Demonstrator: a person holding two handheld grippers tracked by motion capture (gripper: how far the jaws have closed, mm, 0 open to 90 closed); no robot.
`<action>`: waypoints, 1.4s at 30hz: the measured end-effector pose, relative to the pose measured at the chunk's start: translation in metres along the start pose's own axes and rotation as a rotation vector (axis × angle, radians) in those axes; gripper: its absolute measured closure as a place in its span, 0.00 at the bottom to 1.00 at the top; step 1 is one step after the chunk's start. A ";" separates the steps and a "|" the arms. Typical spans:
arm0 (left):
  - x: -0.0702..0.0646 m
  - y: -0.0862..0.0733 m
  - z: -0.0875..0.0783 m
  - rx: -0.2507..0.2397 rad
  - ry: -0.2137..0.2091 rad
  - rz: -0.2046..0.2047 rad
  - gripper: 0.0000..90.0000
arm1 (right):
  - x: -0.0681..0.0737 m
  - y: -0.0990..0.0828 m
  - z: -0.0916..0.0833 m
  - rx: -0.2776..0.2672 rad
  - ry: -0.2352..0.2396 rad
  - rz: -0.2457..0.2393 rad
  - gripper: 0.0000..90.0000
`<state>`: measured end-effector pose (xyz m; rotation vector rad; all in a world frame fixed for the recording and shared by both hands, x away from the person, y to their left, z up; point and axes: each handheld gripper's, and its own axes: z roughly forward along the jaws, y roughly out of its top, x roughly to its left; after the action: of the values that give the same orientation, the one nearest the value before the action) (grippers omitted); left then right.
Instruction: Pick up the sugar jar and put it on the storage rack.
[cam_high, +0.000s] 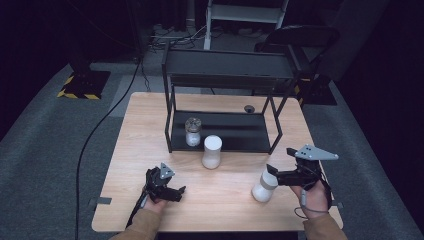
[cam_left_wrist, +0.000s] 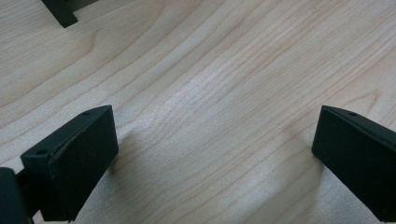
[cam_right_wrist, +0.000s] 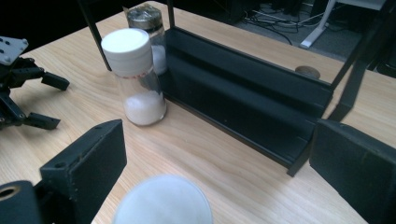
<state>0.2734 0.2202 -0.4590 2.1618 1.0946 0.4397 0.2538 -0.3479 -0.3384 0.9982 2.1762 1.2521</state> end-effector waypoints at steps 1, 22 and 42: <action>0.000 0.000 0.000 0.000 0.000 0.000 0.00 | 0.001 0.001 0.001 -0.003 0.002 -0.004 0.04; 0.000 0.000 0.000 0.000 -0.001 0.001 0.00 | 0.024 0.039 0.039 0.002 0.061 -0.055 0.03; 0.001 0.000 0.001 -0.002 -0.003 0.000 0.00 | 0.041 0.064 0.071 0.003 0.092 -0.066 0.03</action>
<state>0.2746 0.2205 -0.4592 2.1601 1.0929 0.4372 0.2986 -0.2554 -0.3185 0.8791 2.2623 1.2880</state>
